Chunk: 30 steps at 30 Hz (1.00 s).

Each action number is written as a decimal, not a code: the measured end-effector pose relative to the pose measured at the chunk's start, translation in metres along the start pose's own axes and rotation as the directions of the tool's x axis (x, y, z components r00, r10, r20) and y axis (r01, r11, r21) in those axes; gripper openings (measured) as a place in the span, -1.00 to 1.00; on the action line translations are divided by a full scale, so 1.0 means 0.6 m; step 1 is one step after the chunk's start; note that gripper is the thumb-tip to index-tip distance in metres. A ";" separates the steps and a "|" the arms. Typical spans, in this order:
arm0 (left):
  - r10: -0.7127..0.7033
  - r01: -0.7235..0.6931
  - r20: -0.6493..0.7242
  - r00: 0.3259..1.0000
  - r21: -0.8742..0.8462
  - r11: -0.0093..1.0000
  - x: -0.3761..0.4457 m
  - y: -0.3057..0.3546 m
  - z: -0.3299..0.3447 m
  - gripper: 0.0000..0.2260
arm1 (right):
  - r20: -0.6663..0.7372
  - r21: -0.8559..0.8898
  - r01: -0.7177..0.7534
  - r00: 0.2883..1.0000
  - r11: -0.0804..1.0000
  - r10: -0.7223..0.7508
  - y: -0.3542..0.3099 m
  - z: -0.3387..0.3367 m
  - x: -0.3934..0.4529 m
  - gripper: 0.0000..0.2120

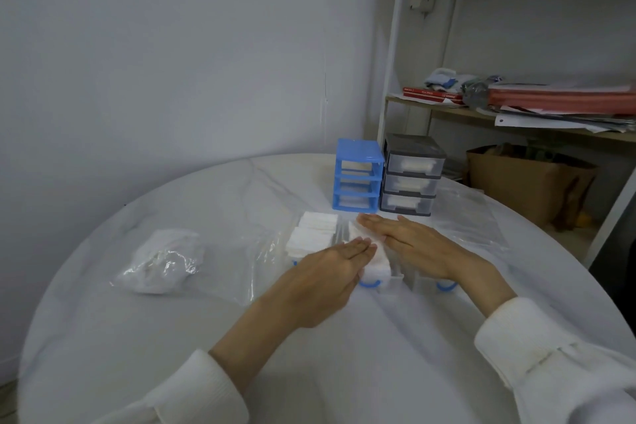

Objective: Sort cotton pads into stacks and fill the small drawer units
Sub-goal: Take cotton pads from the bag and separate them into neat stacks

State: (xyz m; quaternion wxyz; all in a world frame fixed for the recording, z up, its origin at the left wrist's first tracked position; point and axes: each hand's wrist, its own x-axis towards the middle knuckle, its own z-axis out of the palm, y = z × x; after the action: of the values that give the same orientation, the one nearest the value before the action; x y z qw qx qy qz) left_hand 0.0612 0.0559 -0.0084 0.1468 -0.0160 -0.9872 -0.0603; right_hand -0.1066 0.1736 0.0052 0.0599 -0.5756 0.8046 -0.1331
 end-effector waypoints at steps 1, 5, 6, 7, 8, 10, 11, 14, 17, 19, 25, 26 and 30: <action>-0.012 0.012 -0.018 1.000 -0.012 1.000 -0.005 0.002 -0.009 -0.58 | -0.035 0.005 -0.002 0.999 1.000 0.002 -0.003 -0.002 -0.001 -0.59; -0.076 0.068 -0.098 0.992 -0.079 0.995 -0.034 -0.007 -0.049 -0.61 | -0.173 0.049 0.030 0.985 0.998 -0.022 -0.038 -0.005 0.001 -0.63; -0.092 0.082 -0.114 0.989 -0.091 0.993 -0.045 -0.014 -0.059 -0.62 | -0.197 0.052 0.060 0.979 0.997 -0.049 -0.052 -0.003 0.003 -0.66; -0.106 0.092 -0.138 0.985 -0.107 0.990 -0.053 -0.021 -0.068 -0.63 | -0.216 0.047 0.090 0.973 0.995 -0.077 -0.064 -0.001 0.004 -0.68; -0.124 0.104 -0.169 0.978 -0.120 0.987 -0.066 -0.032 -0.079 -0.64 | -0.230 0.041 0.122 0.967 0.992 -0.109 -0.080 0.003 0.008 -0.70; -0.180 0.153 -0.210 0.961 -0.139 0.978 -0.090 -0.055 -0.099 -0.69 | -0.244 0.046 0.165 0.958 0.985 -0.149 -0.114 0.009 0.012 -0.73; -0.218 0.191 -0.220 0.951 -0.138 0.972 -0.104 -0.067 -0.108 -0.69 | -0.243 0.059 0.184 0.956 0.981 -0.165 -0.132 0.013 0.014 -0.74; -0.318 0.302 -0.211 0.924 -0.109 0.947 -0.145 -0.099 -0.131 -0.68 | -0.208 0.096 0.240 0.954 0.966 -0.216 -0.176 0.024 0.020 -0.73; -0.418 0.412 -0.192 0.888 -0.073 0.908 -0.182 -0.134 -0.148 -0.69 | -0.170 0.138 0.261 0.957 0.956 -0.236 -0.210 0.038 0.034 -0.72; -0.546 0.532 -0.244 0.802 -0.126 0.838 -0.198 -0.161 -0.148 -0.70 | -0.159 0.185 0.253 0.961 0.950 -0.225 -0.224 0.046 0.042 -0.74; -0.887 0.768 -0.107 0.449 -0.461 0.445 -0.216 -0.218 -0.123 -0.67 | -0.094 0.349 0.192 0.981 0.917 -0.170 -0.256 0.070 0.065 -0.73; -0.900 0.777 -0.069 0.431 -0.479 0.409 -0.215 -0.219 -0.119 -0.64 | -0.075 0.367 0.175 0.985 0.913 -0.158 -0.259 0.074 0.068 -0.74; -0.924 0.832 -0.043 0.381 -0.419 0.363 -0.208 -0.218 -0.115 -0.58 | -0.035 0.420 0.114 0.993 0.900 -0.110 -0.263 0.086 0.079 -0.74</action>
State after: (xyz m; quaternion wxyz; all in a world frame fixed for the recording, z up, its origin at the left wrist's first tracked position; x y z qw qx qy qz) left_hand 0.1940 -0.0843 0.0054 0.2194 0.5031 -0.7822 -0.2949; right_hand 0.0342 0.0741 0.0030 0.1707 -0.5936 0.7228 -0.3101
